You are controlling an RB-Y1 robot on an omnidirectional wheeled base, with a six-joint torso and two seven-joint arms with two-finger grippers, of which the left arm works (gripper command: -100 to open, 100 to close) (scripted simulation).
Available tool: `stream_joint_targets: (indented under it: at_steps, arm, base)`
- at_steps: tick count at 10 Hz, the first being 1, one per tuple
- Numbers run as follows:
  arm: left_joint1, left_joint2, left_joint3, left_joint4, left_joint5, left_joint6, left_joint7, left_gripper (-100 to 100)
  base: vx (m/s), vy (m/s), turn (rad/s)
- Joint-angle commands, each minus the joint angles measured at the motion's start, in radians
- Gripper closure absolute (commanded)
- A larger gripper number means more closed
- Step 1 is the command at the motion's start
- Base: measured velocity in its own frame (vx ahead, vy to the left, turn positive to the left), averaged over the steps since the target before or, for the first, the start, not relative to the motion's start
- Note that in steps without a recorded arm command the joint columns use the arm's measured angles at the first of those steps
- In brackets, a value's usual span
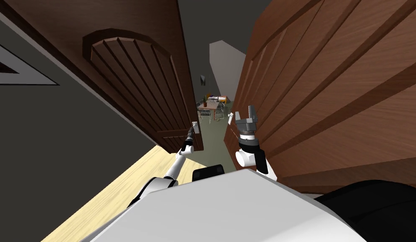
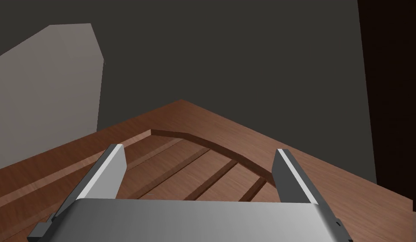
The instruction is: Push the door open
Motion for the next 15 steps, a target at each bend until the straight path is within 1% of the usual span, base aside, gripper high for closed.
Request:
stream_joint_targets:
  at_steps: [1,4,5,6,7,12,13,15]
  arm:
    - [0.001,0.001,0.003,0.001,0.0,-0.005,-0.002,-100]
    - [0.003,-0.007,0.007,0.006,0.0,-0.016,-0.004,-100]
    - [0.003,-0.013,0.009,0.007,0.0,-0.02,-0.004,-100]
    - [0.004,-0.01,0.008,0.004,0.0,-0.016,-0.005,-100]
    - [0.004,-0.01,0.008,0.004,0.0,-0.016,-0.005,100]
    - [0.004,-0.01,0.008,0.004,0.0,-0.016,-0.005,100]
    - [0.001,-0.002,0.019,0.013,-0.008,-0.016,-0.002,100]
    - [-0.004,0.005,0.03,0.021,-0.017,-0.017,0.0,100]
  base:
    - [0.202,-0.031,-0.022]
    - [0.208,-0.026,-0.031]
    - [0.213,-0.015,-0.023]
    - [0.097,-0.007,-0.003]
    - [-0.014,0.001,0.008]
    - [-0.019,0.002,-0.001]
    - [0.116,0.002,0.077]
    - [0.179,-0.007,0.095]
